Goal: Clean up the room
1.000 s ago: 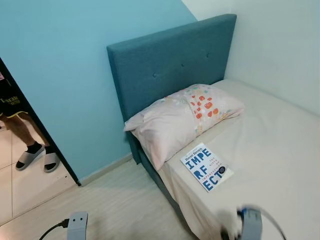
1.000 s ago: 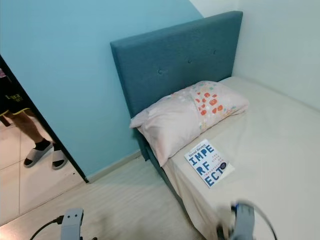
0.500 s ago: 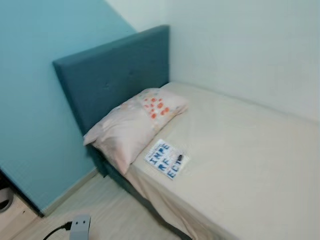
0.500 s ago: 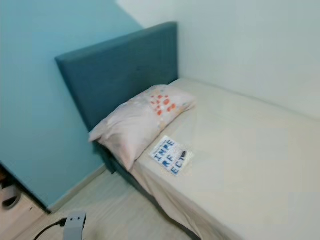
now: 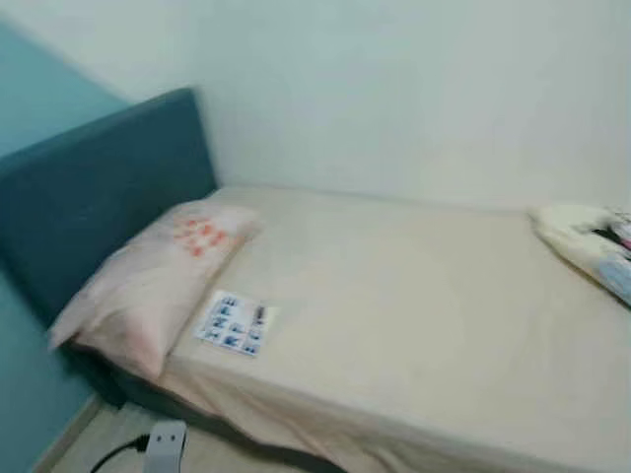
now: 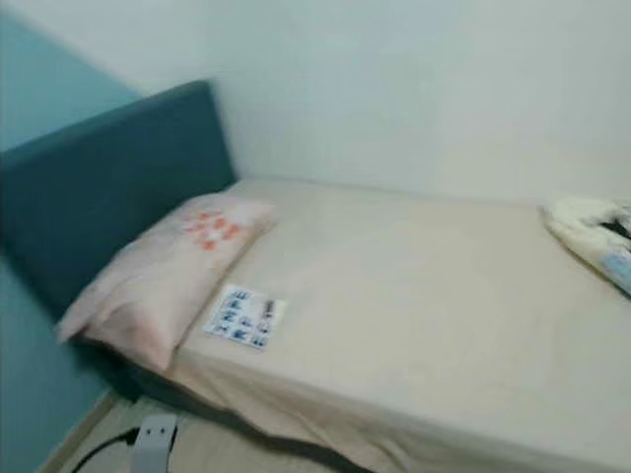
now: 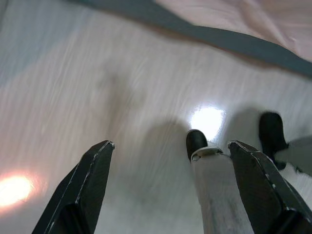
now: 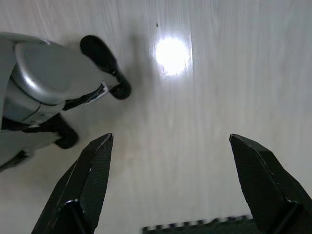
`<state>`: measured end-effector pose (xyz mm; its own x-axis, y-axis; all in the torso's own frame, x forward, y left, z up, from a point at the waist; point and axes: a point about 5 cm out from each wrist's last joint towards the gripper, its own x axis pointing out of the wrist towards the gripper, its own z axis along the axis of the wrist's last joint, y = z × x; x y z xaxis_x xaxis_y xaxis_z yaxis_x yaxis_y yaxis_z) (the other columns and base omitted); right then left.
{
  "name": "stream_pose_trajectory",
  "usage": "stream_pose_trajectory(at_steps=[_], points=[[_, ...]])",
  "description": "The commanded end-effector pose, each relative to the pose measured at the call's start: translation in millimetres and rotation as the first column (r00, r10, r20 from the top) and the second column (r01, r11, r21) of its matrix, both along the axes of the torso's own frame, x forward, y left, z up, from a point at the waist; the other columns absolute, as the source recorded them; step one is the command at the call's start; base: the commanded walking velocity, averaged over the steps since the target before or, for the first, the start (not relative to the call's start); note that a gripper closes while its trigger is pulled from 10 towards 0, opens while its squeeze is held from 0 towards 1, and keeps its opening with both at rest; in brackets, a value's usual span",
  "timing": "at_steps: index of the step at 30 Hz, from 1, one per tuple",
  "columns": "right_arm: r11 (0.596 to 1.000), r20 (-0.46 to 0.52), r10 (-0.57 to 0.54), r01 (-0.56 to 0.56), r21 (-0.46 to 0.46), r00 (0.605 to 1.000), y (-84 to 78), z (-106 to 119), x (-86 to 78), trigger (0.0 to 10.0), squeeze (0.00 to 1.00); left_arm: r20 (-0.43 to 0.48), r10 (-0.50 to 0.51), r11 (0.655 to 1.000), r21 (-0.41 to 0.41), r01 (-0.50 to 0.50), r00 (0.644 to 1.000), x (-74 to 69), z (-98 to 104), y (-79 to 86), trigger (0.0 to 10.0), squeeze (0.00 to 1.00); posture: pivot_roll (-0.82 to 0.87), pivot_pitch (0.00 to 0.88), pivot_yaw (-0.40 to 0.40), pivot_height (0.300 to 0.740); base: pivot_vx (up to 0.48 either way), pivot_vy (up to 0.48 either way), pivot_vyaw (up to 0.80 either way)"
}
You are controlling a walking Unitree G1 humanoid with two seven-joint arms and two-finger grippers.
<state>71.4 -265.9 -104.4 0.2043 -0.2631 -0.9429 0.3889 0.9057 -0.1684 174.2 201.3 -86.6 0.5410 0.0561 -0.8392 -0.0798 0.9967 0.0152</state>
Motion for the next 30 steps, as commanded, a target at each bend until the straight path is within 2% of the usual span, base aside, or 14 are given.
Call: stream_pose_trajectory(at_steps=[1, 8, 10, 12, 14, 15, 16, 17, 19, 21, 22, 25, 27, 30], points=[[1.0, 0.028, 0.003, -0.003, 0.017, 1.0, 7.6, -0.7, 8.6, 10.0, 0.0, -0.001, -0.009, 1.0, 0.002, 0.009, 1.0, 0.4, 0.4, 1.2, 10.0, 0.0, -0.13, 0.021, 0.073, 0.74, 0.0, 0.0, -0.7], [1.0, 0.061, 0.013, -0.014, 0.014, 0.998, 9.4, 0.3, 15.5, 10.0, 0.0, -0.002, -0.001, 1.0, 0.0, 0.001, 1.0, 0.0, 0.2, 1.4, 10.0, 0.0, -0.13, 0.025, 0.072, 0.74, 0.0, 0.0, -0.7], [0.995, 0.105, 0.098, -0.096, -0.017, 0.99, 9.4, 5.5, 36.4, 10.0, 0.0, 0.002, 0.035, 0.999, -0.002, -0.035, 0.999, 0.9, 0.9, 3.7, 10.0, 0.0, -0.13, 0.024, 0.066, 0.74, 0.0, 0.0, -0.7], [0.995, 0.105, 0.098, -0.096, -0.017, 0.99, 9.4, 5.5, 36.4, 10.0, 0.0, 0.002, 0.035, 0.999, -0.002, -0.035, 0.999, 0.9, 0.9, 3.7, 10.0, 0.0, -0.13, 0.024, 0.066, 0.74, 0.0, 0.0, -0.71], [0.984, 0.147, 0.177, -0.171, -0.056, 0.973, 9.7, 12.1, 58.2, 10.0, 0.0, 0.006, 0.06, 0.998, -0.008, -0.06, 0.998, 1.8, 1.4, 4.8, 10.0, 0.0, -0.12, 0.022, 0.056, 0.74, 0.0, 0.0, -0.71], [0.984, 0.147, 0.177, -0.171, -0.056, 0.973, 9.7, 12.1, 58.2, 10.0, 0.0, 0.006, 0.06, 0.998, -0.008, -0.06, 0.998, 1.8, 1.4, 4.8, 10.0, 0.0, -0.12, 0.022, 0.056, 0.74, 0.0, 0.0, -0.71], [0.975, 0.179, 0.217, -0.205, -0.083, 0.96, 9.8, 17.7, 73.7, 10.0, 0.0, 0.011, 0.077, 0.997, -0.017, -0.077, 0.997, 2.6, 1.8, 5.1, 10.0, 0.0, -0.12, 0.022, 0.052, 0.74, 0.0, 0.0, -0.72], [0.955, 0.239, 0.292, -0.267, -0.132, 0.926, 11.2, 29.9, 103.1, 10.0, 0.0, 0.017, 0.101, 0.994, -0.031, -0.1, 0.995, 3.7, 2.4, 5.3, 10.0, 0.0, -0.11, 0.022, 0.047, 0.74, 0.0, 0.0, -0.71], [0.949, 0.254, 0.31, -0.281, -0.143, 0.916, 11.9, 33.3, 110.6, 10.0, 0.0, 0.018, 0.104, 0.994, -0.034, -0.103, 0.994, 3.8, 2.4, 5.3, 10.0, 0.0, -0.11, 0.022, 0.047, 0.74, 0.0, 0.0, -0.71], [0.918, 0.305, 0.392, -0.349, -0.188, 0.868, 17.6, 47.4, 139.4, 10.0, 0.0, 0.019, 0.117, 0.993, -0.036, -0.117, 0.993, 3.7, 2.4, 5.8, 10.0, 0.0, -0.11, 0.022, 0.047, 0.74, 0.0, 0.0, -0.71], [0.918, 0.305, 0.392, -0.349, -0.188, 0.868, 17.6, 47.4, 139.4, 10.0, 0.0, 0.019, 0.117, 0.993, -0.036, -0.117, 0.993, 3.7, 2.4, 5.8, 10.0, 0.0, -0.11, 0.022, 0.047, 0.74, 0.0, 0.0, -0.71], [0.87, 0.364, 0.493, -0.445, -0.212, 0.79, 36.2, 62.1, 169.9, 10.0, 0.0, 0.015, 0.133, 0.991, -0.024, -0.132, 0.991, 2.0, 2.0, 8.0, 10.0, 0.0, -0.1, 0.021, 0.039, 0.74, 0.0, 0.0, -0.72], [0.87, 0.364, 0.493, -0.445, -0.212, 0.79, 36.2, 62.1, 169.9, 10.0, 0.0, 0.015, 0.133, 0.991, -0.024, -0.132, 0.991, 2.0, 2.0, 8.0, 10.0, 0.0, -0.1, 0.021, 0.039, 0.74, 0.0, 0.0, -0.72], [0.833, 0.405, 0.549, -0.516, -0.2, 0.731, 58.7, 65.6, 181.1, 10.0, 0.0, 0.009, 0.169, 0.986, -0.001, -0.169, 0.986, -0.7, 1.9, 14.6, 10.0, 0.0, -0.08, 0.023, 0.034, 0.74, 0.0, 0.0, -0.74]])
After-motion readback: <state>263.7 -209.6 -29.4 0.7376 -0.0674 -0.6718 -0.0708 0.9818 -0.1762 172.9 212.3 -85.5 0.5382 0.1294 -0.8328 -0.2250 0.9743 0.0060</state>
